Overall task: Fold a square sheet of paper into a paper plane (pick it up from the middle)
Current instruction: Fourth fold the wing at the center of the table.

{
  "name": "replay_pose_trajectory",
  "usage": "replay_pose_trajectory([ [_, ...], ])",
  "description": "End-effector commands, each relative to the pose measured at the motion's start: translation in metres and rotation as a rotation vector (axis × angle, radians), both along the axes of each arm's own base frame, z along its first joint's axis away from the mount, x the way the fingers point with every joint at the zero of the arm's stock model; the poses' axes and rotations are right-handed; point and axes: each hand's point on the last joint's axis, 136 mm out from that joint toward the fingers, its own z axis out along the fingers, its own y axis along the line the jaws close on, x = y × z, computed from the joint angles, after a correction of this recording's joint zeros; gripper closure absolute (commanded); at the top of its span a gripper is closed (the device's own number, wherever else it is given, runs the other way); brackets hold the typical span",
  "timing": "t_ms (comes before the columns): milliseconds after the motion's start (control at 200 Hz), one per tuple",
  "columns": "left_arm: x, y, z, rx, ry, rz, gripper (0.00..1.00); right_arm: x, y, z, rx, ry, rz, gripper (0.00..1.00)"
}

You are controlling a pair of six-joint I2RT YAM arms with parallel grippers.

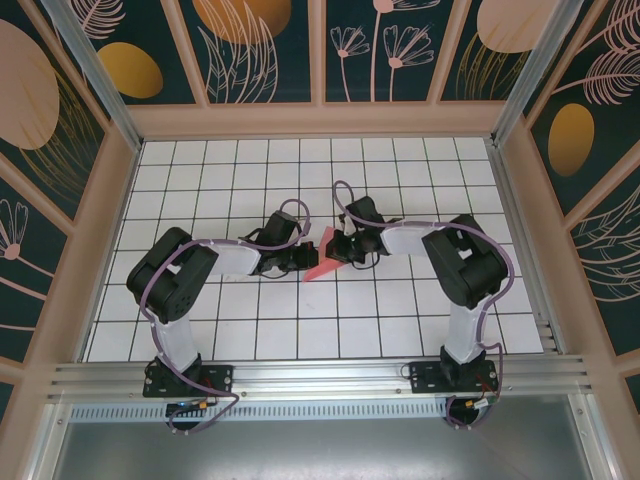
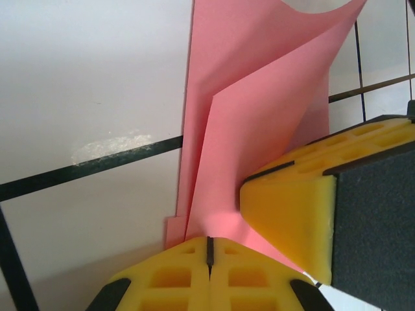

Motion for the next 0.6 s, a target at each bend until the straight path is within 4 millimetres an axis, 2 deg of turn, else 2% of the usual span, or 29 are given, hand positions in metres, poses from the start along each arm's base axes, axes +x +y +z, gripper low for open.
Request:
replay_pose_trajectory([
  [0, -0.034, 0.037, -0.056, 0.195, 0.155, 0.009, 1.0, 0.023, -0.031, -0.014, -0.063, -0.048, -0.063, 1.0],
  [110, -0.035, 0.037, -0.057, 0.198, 0.16, 0.003, 1.0, 0.043, -0.043, -0.006, -0.052, -0.086, -0.104, 1.0],
  [200, -0.034, 0.036, -0.056, 0.191, 0.157, 0.002, 1.0, 0.052, -0.042, 0.006, -0.028, -0.116, -0.104, 1.0],
  [415, -0.033, 0.034, -0.055, 0.187, 0.156, 0.002, 1.0, 0.039, -0.02, 0.056, 0.154, -0.203, -0.067, 0.99],
  [485, -0.033, 0.034, -0.056, 0.187, 0.161, 0.001, 1.0, 0.033, -0.014, 0.056, 0.163, -0.198, -0.052, 0.99],
  [595, -0.033, 0.034, -0.057, 0.188, 0.161, 0.0, 1.0, 0.023, -0.005, 0.04, 0.133, -0.16, -0.019, 0.99],
])
